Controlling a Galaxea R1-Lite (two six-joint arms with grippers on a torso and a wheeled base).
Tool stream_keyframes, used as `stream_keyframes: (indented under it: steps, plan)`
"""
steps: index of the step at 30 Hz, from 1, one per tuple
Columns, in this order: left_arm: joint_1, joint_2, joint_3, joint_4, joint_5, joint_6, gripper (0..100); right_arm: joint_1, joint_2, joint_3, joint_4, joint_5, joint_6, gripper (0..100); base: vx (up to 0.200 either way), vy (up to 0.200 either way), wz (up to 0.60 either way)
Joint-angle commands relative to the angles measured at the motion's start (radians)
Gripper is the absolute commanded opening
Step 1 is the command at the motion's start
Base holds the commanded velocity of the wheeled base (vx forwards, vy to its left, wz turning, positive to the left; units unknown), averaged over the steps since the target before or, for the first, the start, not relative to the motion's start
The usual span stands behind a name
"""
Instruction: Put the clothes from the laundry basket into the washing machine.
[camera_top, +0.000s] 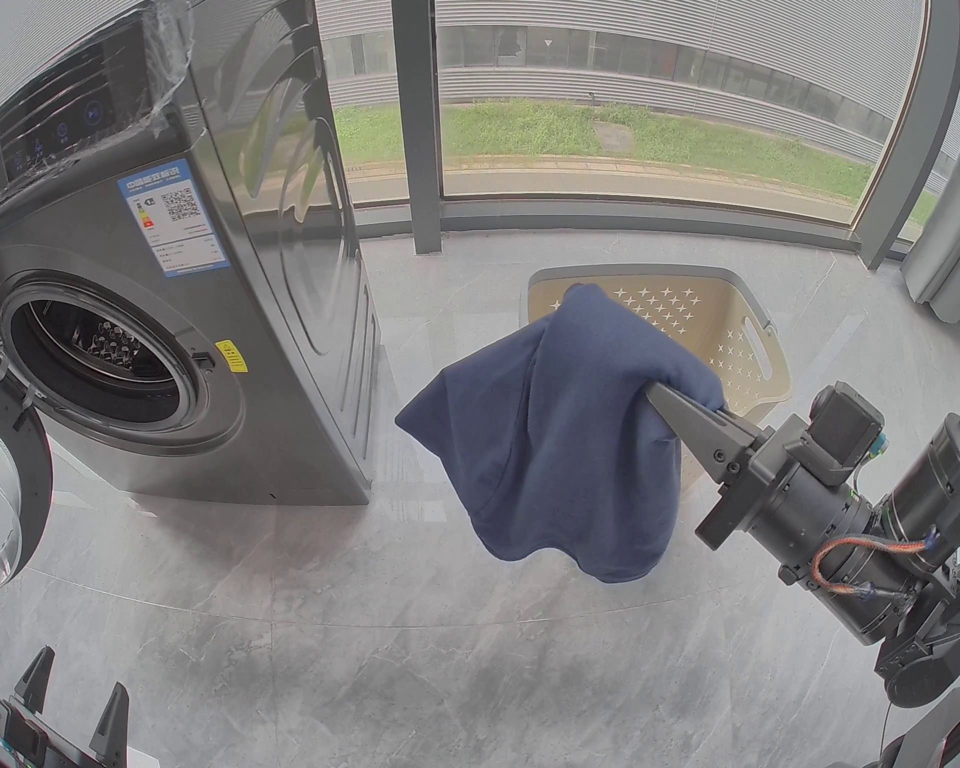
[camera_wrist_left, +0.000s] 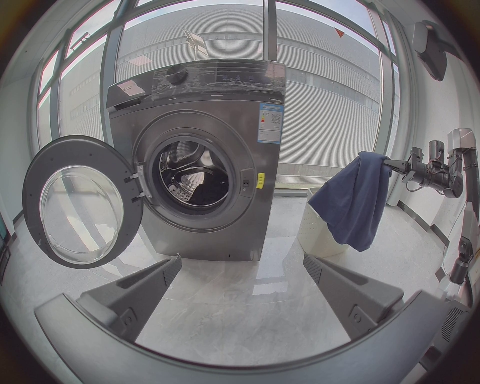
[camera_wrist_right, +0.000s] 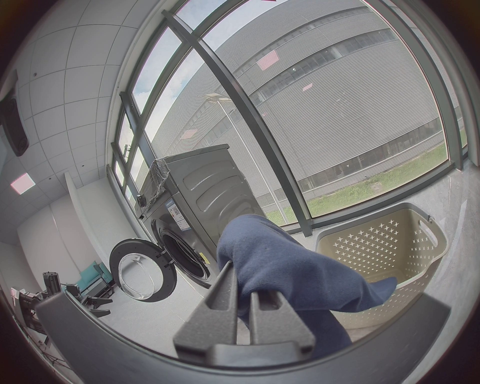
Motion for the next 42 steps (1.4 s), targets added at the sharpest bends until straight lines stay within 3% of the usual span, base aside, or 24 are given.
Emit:
stream_keyframes:
  steps: [1, 24, 30, 42]
  plan:
    - [0.000, -0.009, 0.015, 0.000, 0.000, 0.000, 100, 0.002, 0.006, 0.002, 0.000, 0.000, 0.000, 0, 0.000, 0.200, 0.00]
    - [0.000, -0.009, 0.016, 0.000, 0.000, 0.000, 100, 0.000, -0.005, 0.005, 0.000, 0.000, 0.000, 0, 0.000, 0.200, 0.00]
    - [0.000, -0.009, 0.016, 0.000, 0.000, 0.003, 100, 0.003, -0.005, 0.005, 0.000, -0.001, 0.000, 0, 0.000, 0.000, 0.00]
    - [0.000, -0.009, 0.015, 0.000, 0.000, 0.002, 100, 0.002, -0.005, 0.005, 0.000, -0.001, 0.000, 0, -0.200, 0.000, 0.00]
